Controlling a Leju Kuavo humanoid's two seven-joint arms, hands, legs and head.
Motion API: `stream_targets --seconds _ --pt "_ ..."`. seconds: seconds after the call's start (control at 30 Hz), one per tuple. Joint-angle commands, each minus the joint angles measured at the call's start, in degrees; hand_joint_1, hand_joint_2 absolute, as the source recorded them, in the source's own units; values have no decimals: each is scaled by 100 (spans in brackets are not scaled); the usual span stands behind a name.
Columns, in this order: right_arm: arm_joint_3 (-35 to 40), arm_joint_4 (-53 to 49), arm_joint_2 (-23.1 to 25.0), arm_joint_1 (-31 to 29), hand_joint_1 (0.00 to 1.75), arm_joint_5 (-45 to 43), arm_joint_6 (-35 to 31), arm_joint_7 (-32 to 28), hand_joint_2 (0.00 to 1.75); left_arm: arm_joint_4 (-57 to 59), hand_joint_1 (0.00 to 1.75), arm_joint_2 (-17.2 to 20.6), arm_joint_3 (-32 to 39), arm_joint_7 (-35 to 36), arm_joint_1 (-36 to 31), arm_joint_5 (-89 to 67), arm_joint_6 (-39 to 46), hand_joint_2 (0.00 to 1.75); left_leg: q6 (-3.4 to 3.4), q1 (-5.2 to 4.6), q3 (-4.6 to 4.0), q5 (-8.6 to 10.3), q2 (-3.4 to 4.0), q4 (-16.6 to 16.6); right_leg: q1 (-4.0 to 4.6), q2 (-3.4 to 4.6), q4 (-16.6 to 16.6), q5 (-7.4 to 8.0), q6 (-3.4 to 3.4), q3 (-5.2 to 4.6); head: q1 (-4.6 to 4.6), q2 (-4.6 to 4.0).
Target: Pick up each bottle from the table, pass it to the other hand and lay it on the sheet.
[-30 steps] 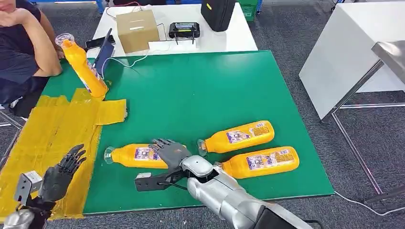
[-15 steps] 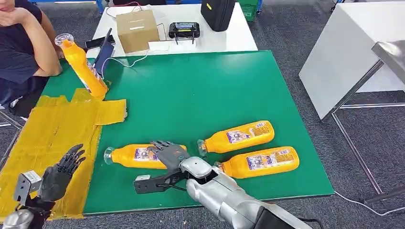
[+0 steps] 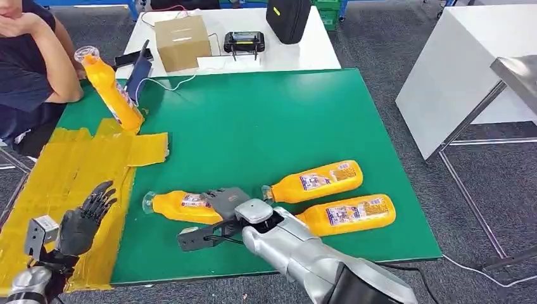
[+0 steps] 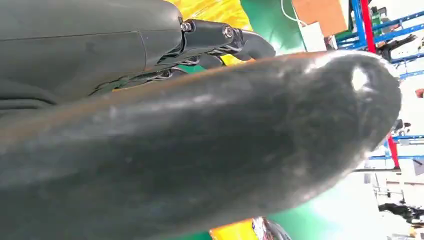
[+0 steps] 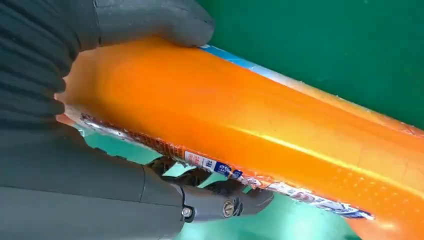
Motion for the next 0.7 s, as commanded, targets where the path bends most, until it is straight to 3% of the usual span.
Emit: stream_targets --seconds 0.03,0.53,0.63,0.7 --pt "228 639 -131 212 175 23 287 39 175 380 0 -263 108 -144 -277 36 -42 0 -1 4 22 1 -38 -8 -2 -2 -10 -6 -2 8 0 0" --pt "84 676 -252 278 175 47 367 170 175 830 0 -426 124 -144 -689 149 -144 0 -5 5 53 -1 -45 -15 -5 -5 -18 -7 -6 35 0 0" --pt "-318 660 -339 334 175 -193 79 116 175 1265 0 -629 489 -144 -1017 587 -467 0 -6 8 51 3 -64 -18 -2 -8 -24 -6 -7 39 0 0" --pt "-1056 529 -423 406 175 -800 -358 -332 175 1421 0 -784 791 51 -1173 991 -681 0 -5 5 54 1 -54 -14 -4 -18 -17 -7 -4 38 -2 0"
